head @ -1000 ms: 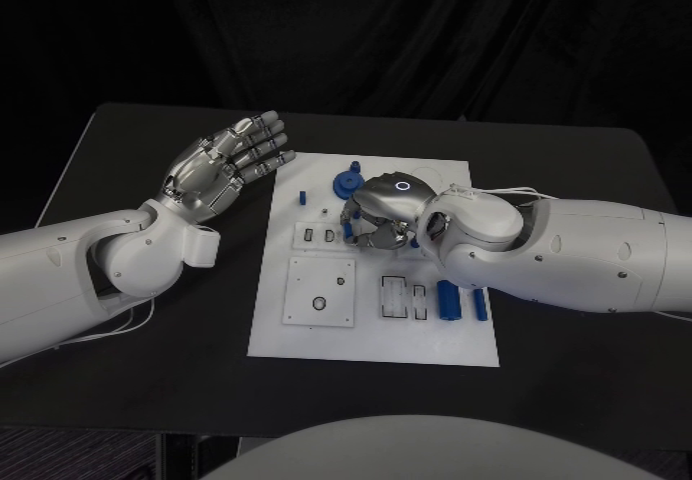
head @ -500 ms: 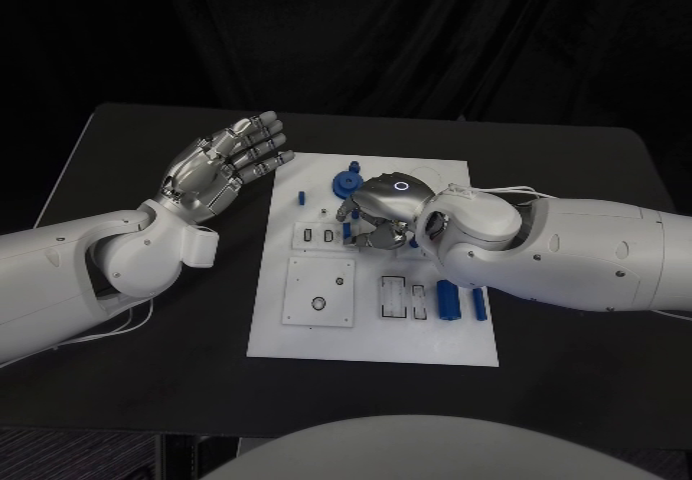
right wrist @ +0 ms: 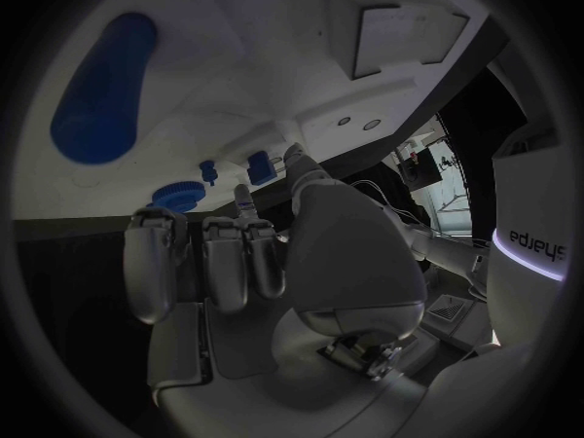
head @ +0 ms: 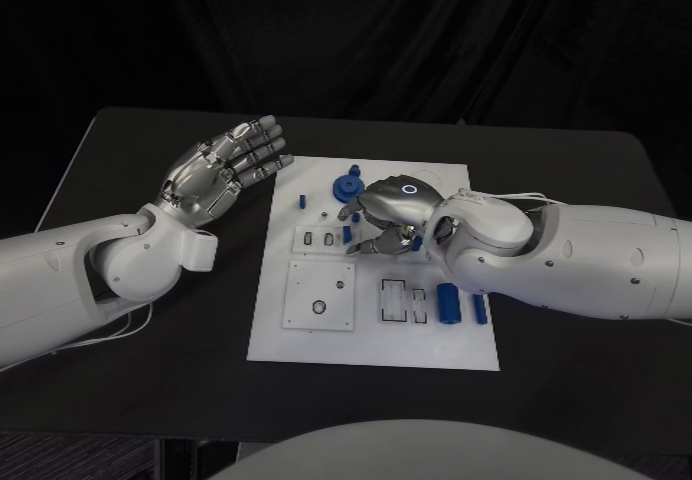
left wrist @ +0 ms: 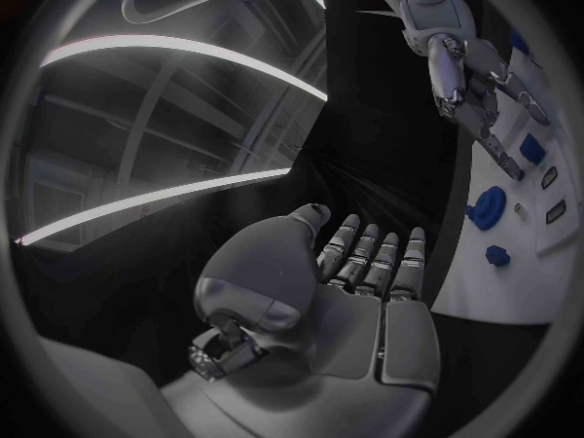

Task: Assemble the parts on the task board

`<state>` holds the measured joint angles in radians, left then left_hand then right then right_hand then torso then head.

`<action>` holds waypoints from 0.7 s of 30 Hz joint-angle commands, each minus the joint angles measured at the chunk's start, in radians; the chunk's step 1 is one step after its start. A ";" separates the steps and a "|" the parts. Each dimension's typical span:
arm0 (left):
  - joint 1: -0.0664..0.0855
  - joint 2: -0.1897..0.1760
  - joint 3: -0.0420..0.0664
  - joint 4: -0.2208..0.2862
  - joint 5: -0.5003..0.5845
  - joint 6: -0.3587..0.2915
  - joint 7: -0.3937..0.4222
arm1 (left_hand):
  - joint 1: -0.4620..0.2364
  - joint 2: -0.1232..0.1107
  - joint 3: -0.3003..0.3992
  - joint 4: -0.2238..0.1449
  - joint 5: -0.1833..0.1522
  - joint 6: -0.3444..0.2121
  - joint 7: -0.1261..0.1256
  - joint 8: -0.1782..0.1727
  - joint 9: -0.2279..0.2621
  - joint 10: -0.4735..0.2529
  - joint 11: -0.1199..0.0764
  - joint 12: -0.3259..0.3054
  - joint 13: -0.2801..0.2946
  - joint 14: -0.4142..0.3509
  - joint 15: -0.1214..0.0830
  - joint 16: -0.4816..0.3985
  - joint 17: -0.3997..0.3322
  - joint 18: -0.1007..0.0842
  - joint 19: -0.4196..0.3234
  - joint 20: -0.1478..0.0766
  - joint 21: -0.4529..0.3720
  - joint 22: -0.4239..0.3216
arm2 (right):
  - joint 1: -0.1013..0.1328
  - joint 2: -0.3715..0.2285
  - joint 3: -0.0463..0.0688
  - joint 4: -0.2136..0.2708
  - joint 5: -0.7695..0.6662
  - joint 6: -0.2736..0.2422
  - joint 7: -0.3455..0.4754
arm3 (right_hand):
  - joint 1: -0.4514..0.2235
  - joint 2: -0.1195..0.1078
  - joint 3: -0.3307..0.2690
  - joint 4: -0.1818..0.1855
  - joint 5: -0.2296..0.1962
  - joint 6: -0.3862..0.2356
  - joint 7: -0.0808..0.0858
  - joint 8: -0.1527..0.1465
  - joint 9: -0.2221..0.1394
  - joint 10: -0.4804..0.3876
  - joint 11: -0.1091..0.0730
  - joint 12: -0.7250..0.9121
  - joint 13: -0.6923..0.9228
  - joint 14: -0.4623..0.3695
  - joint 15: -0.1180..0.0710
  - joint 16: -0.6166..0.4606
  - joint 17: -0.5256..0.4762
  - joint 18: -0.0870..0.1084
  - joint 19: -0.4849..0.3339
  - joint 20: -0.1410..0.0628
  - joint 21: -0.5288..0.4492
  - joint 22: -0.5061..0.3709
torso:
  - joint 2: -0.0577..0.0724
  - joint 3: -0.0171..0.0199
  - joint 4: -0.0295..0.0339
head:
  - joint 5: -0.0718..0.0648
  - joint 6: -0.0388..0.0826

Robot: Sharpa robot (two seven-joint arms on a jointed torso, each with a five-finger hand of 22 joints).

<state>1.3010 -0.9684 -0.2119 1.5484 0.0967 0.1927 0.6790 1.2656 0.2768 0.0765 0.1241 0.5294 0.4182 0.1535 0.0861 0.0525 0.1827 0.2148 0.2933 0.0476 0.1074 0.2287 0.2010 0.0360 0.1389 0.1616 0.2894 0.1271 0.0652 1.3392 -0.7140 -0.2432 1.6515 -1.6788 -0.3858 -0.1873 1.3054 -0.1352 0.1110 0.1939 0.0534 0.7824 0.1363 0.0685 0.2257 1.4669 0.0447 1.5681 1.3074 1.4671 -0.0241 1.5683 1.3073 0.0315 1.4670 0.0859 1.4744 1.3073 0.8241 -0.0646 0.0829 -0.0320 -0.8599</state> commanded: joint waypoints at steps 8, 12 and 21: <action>-0.002 -0.007 0.001 0.024 -0.003 -0.104 0.050 | -0.027 -0.010 0.026 -0.007 0.021 0.044 0.034 0.017 0.006 0.038 0.028 0.049 0.008 0.040 0.032 0.065 0.012 -0.034 0.069 0.006 0.045 0.020 | 0.018 -0.084 0.005 0.086 0.118 -0.177 0.093 | 0.007 0.003 0.007 0.054 0.000 0.016 0.000 0.015 -0.005 0.104 -0.004 0.003 0.263 0.104 -0.004 0.003 0.264 -0.003 0.048 -0.007 0.000 0.215 | -0.003 0.0008 0.0006 | -0.003 0.041; 0.001 -0.013 0.001 0.043 -0.011 -0.230 0.053 | -0.042 -0.033 0.071 -0.008 0.088 0.113 0.045 0.036 0.011 0.138 0.071 0.157 0.022 0.231 0.043 0.295 0.054 -0.053 0.292 -0.003 0.193 0.087 | 0.042 -0.122 0.004 0.089 0.300 -0.190 0.198 | 0.070 0.057 0.042 0.017 0.138 0.031 0.002 0.023 -0.016 0.104 -0.001 0.003 0.263 0.104 0.001 0.003 0.264 0.010 0.020 0.000 -0.048 0.194 | -0.007 0.0015 0.0011 | -0.009 0.056; 0.023 -0.007 0.001 0.072 -0.116 -0.511 -0.081 | -0.050 -0.087 0.187 -0.036 0.118 0.269 0.095 0.069 0.022 0.341 0.017 0.321 0.054 0.518 -0.050 0.671 0.174 0.000 0.553 -0.049 0.461 0.221 | 0.070 -0.209 -0.003 0.054 0.584 -0.167 0.379 | 0.076 0.100 0.065 0.013 0.227 0.116 0.003 0.065 -0.011 0.048 0.015 -0.025 0.207 0.098 0.014 -0.012 0.250 0.013 0.011 0.011 -0.066 0.189 | -0.042 0.0081 -0.0047 | -0.002 0.069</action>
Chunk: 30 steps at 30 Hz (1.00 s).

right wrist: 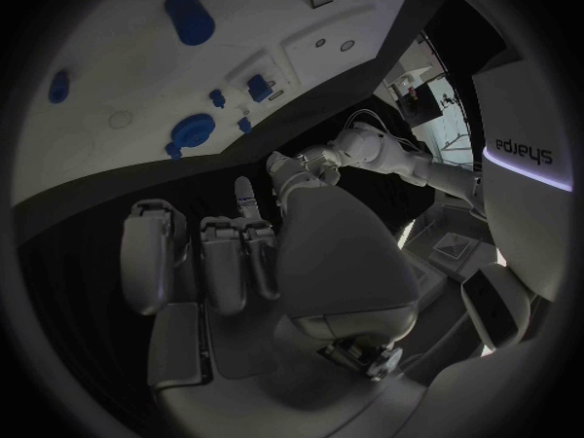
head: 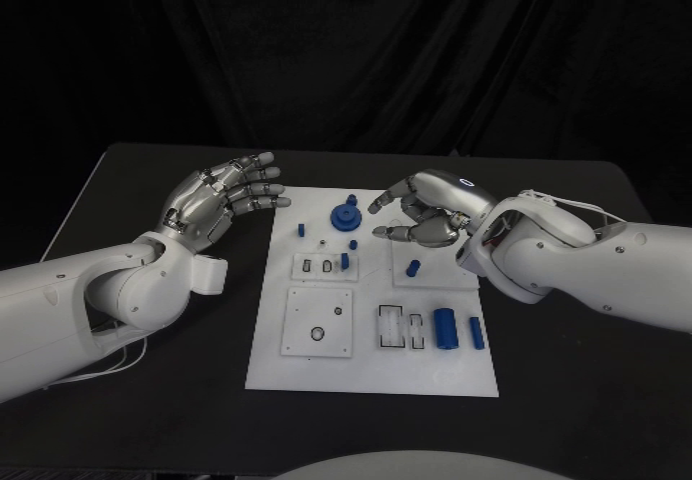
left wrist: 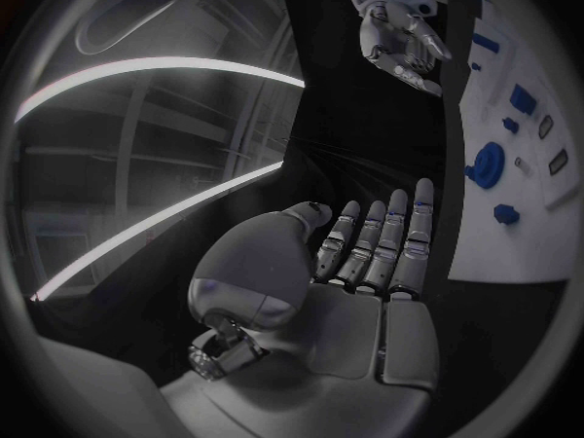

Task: Assemble the parts on the task board

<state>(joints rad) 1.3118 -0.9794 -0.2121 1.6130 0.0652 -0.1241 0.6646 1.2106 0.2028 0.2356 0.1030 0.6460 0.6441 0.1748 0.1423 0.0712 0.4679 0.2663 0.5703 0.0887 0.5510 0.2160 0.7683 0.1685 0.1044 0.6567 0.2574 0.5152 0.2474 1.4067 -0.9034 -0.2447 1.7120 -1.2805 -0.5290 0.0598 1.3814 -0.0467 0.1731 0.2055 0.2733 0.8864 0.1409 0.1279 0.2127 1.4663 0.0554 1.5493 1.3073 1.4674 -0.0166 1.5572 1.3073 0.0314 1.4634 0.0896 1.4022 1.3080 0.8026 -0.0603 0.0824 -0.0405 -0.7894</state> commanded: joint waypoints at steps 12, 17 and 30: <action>0.046 0.028 0.001 0.011 -0.390 -0.214 -0.327 | -0.086 -0.096 0.210 0.008 -0.007 0.174 0.018 0.016 0.000 0.288 -0.142 0.393 0.215 0.465 -0.147 0.646 0.495 0.079 0.112 -0.074 0.642 0.381 | -0.016 -0.117 -0.003 -0.030 0.607 0.032 0.227 | -0.068 0.056 0.022 0.084 -0.007 0.073 -0.009 0.019 -0.012 -0.243 0.003 -0.185 -0.064 -0.077 0.012 -0.322 -0.036 0.090 -0.209 0.013 -0.369 0.033 | -0.085 0.0105 -0.0159 | 0.033 -0.041; 0.064 0.075 0.001 -0.018 -0.499 -0.142 -0.467 | -0.074 -0.116 0.225 0.016 -0.022 0.212 0.003 0.014 -0.001 0.308 -0.159 0.531 0.346 0.743 -0.163 0.758 0.940 0.060 0.216 -0.092 0.755 0.521 | -0.038 -0.130 -0.004 -0.045 0.783 0.120 0.262 | -0.121 0.070 -0.003 0.085 0.131 0.043 0.017 0.022 -0.022 -0.708 0.035 -0.485 -0.433 -0.421 0.053 -0.739 -0.379 0.145 -0.490 0.050 -0.794 -0.153 | -0.120 0.0162 -0.0176 | 0.041 -0.068; 0.097 0.178 0.002 -0.093 -0.923 0.014 -0.777 | -0.088 -0.138 0.103 0.181 -0.312 0.265 -0.024 0.023 0.004 1.056 -0.188 0.989 1.424 1.020 -0.190 0.802 1.402 -0.047 0.719 -0.118 0.990 1.070 | -0.080 -0.128 -0.004 -0.077 0.847 0.041 0.332 | -0.095 0.105 -0.029 0.086 0.197 0.069 0.000 0.064 -0.017 -0.667 0.021 -0.500 -0.514 -0.401 0.040 -0.711 -0.425 0.153 -0.447 0.046 -0.841 -0.186 | -0.163 0.0502 -0.0446 | 0.077 -0.083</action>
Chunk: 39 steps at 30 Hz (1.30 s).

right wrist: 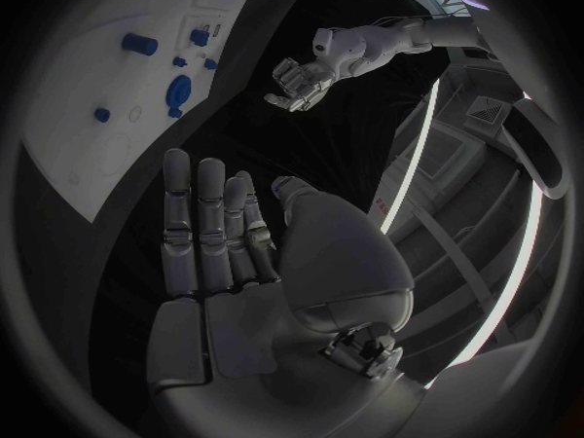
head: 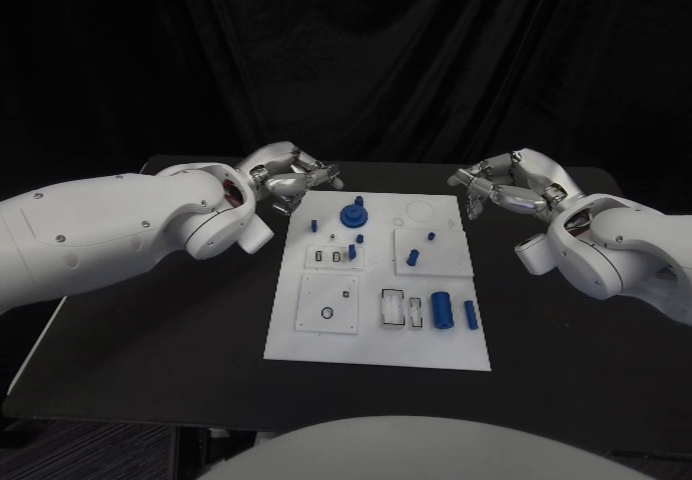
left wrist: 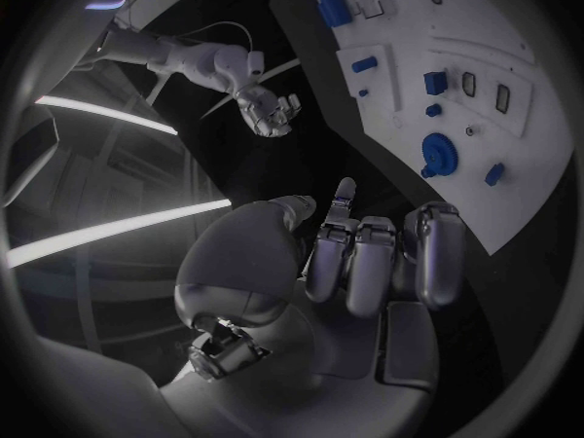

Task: Assemble the parts on the task board

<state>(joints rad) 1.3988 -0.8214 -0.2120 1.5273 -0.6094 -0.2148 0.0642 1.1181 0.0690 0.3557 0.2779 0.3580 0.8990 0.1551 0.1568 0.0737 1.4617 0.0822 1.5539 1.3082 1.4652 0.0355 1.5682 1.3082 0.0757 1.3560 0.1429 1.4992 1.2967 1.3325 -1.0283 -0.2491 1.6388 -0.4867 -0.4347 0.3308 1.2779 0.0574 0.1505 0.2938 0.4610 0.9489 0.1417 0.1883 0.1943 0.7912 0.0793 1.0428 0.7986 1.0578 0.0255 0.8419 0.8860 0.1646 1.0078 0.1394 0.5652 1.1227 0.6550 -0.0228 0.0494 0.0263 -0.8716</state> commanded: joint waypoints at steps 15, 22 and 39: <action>0.053 0.160 0.002 -0.062 -0.543 0.310 -0.421 | -0.007 -0.031 -0.157 -0.009 -0.126 0.121 -0.081 0.209 0.213 0.109 -0.075 0.017 0.263 0.106 -0.076 0.003 0.263 -0.046 0.125 -0.069 0.037 0.145 | -0.026 0.017 0.001 -0.040 0.030 -0.076 0.057 | 0.011 0.002 -0.013 -0.003 0.017 0.004 -0.003 0.008 0.000 0.024 -0.006 0.010 -0.019 0.034 -0.007 0.026 -0.001 0.019 0.027 -0.009 -0.005 -0.004 | -0.028 0.0353 -0.0305 | 0.007 -0.001; 0.055 0.205 0.002 -0.079 -0.555 0.403 -0.535 | -0.042 -0.011 -0.231 0.007 -0.206 0.023 -0.119 0.476 0.589 0.109 -0.110 0.017 0.263 0.106 -0.111 0.003 0.263 -0.047 0.132 -0.104 0.033 0.150 | -0.045 0.024 0.001 -0.055 0.013 -0.062 0.046 | 0.014 0.001 -0.014 -0.004 0.019 0.002 -0.003 0.008 0.000 0.027 -0.007 0.010 -0.022 0.037 -0.008 0.028 -0.002 0.019 0.031 -0.010 -0.006 -0.004 | -0.030 0.0406 -0.0355 | 0.008 -0.001; 0.050 0.256 0.001 -0.126 -0.557 0.467 -0.667 | -0.079 0.011 -0.269 -0.004 -0.194 -0.004 -0.136 0.500 0.769 0.109 -0.128 0.017 0.263 0.106 -0.131 0.003 0.263 -0.048 0.143 -0.124 0.031 0.156 | -0.068 0.038 0.001 -0.073 -0.004 -0.042 0.036 | 0.022 -0.002 -0.015 -0.006 0.023 -0.004 -0.002 0.007 -0.002 0.030 -0.008 0.011 -0.028 0.039 -0.009 0.026 -0.011 0.019 0.038 -0.012 -0.007 -0.006 | -0.030 0.0479 -0.0442 | 0.052 -0.001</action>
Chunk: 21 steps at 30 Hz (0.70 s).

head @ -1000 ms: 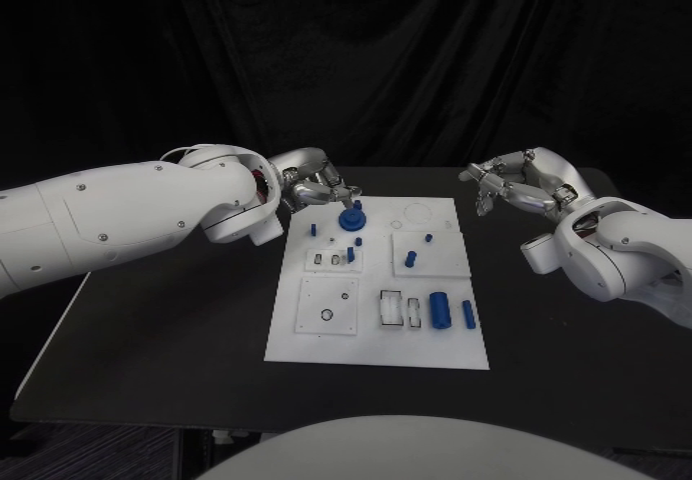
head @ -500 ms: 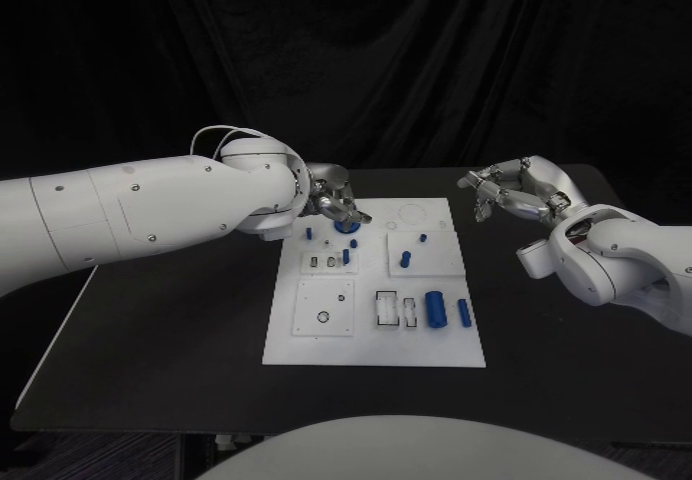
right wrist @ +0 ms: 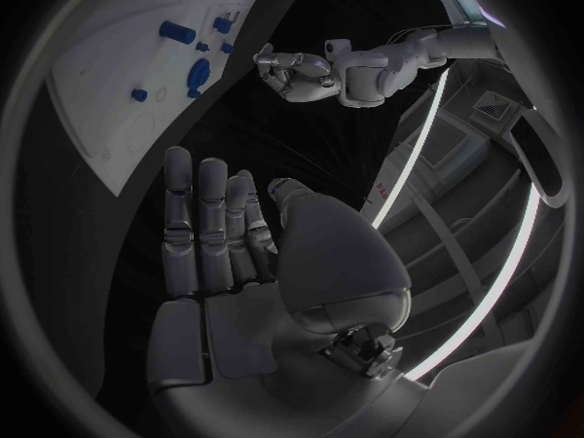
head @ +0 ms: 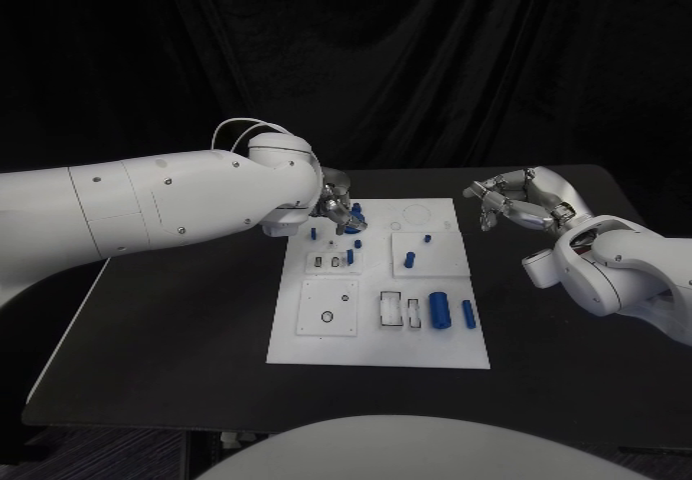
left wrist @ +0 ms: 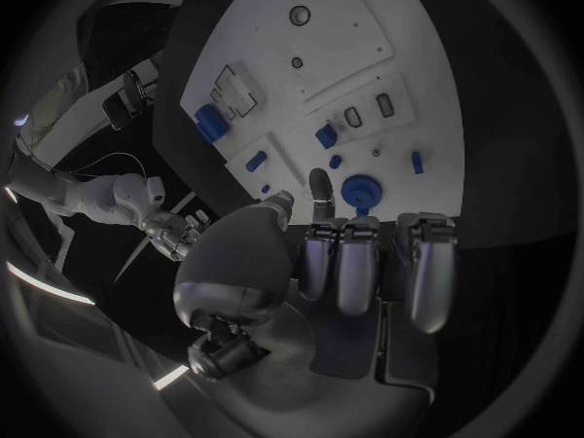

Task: Assemble the parts on the task board

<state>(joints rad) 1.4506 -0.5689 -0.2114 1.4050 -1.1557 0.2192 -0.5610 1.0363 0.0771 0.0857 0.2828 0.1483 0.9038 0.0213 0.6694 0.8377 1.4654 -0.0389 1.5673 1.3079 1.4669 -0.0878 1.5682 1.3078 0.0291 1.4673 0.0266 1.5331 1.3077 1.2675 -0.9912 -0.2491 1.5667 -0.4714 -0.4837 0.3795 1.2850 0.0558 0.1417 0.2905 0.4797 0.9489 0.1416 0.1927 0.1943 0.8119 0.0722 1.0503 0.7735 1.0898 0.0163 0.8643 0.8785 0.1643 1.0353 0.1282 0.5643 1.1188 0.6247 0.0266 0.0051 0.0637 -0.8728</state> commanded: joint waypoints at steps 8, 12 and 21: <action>-0.019 0.014 0.001 -0.025 -0.011 0.001 -0.044 | 0.011 0.000 0.003 -0.014 0.034 -0.001 0.001 -0.057 0.005 0.105 -0.005 0.003 0.263 0.104 -0.006 0.003 0.263 0.000 0.028 -0.008 -0.008 0.136 | -0.005 0.003 0.001 -0.002 -0.052 0.016 -0.018 | 0.018 -0.002 -0.007 -0.004 0.003 -0.006 -0.002 0.002 -0.002 0.009 0.000 0.003 -0.004 0.007 0.000 0.004 -0.005 0.019 0.012 -0.001 -0.007 -0.002 | 0.000 -0.0022 0.0015 | 0.016 0.000; -0.032 0.018 0.001 -0.035 -0.011 -0.016 -0.037 | 0.010 0.000 0.001 -0.012 0.031 0.016 0.005 -0.107 -0.011 0.105 -0.002 0.003 0.263 0.104 -0.004 0.003 0.263 0.001 0.026 -0.006 -0.012 0.131 | -0.005 0.002 0.001 -0.001 -0.060 0.016 -0.018 | 0.019 -0.002 -0.007 -0.004 0.003 -0.005 -0.002 0.003 -0.002 0.009 0.000 0.003 -0.005 0.007 0.000 0.003 -0.007 0.019 0.012 -0.001 -0.008 -0.002 | 0.000 -0.0033 0.0006 | 0.021 0.000; -0.058 0.027 0.001 -0.055 -0.011 -0.059 0.012 | 0.016 0.003 0.003 -0.014 0.040 0.029 0.008 -0.149 -0.020 0.105 0.001 0.003 0.263 0.104 -0.001 0.003 0.263 0.006 0.016 -0.003 -0.021 0.113 | -0.007 0.002 0.001 0.001 -0.121 0.017 -0.026 | 0.024 -0.003 -0.007 -0.005 0.002 -0.005 -0.003 0.004 -0.002 0.010 -0.001 0.003 -0.007 0.008 0.000 0.004 -0.008 0.019 0.014 -0.002 -0.008 -0.003 | 0.000 -0.0034 0.0007 | 0.021 0.000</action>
<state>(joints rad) 1.3981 -0.5453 -0.2117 1.3537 -1.1605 0.1884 -0.5846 1.0447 0.0768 0.0915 0.2715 0.1852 0.9256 0.0286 0.5237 0.8191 1.4653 -0.0387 1.5673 1.3077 1.4670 -0.0876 1.5681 1.3076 0.0293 1.4674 0.0267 1.5171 1.3076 1.2642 -0.9895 -0.2490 1.5658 -0.5479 -0.4732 0.3724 1.2992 0.0514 0.1394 0.2881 0.4797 0.9489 0.1417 0.1927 0.1933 0.8156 0.0685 1.0503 0.7680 1.0898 0.0163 0.8642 0.8714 0.1642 1.0420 0.1285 0.5602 1.1166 0.6253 0.0226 0.0063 0.0828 -0.8728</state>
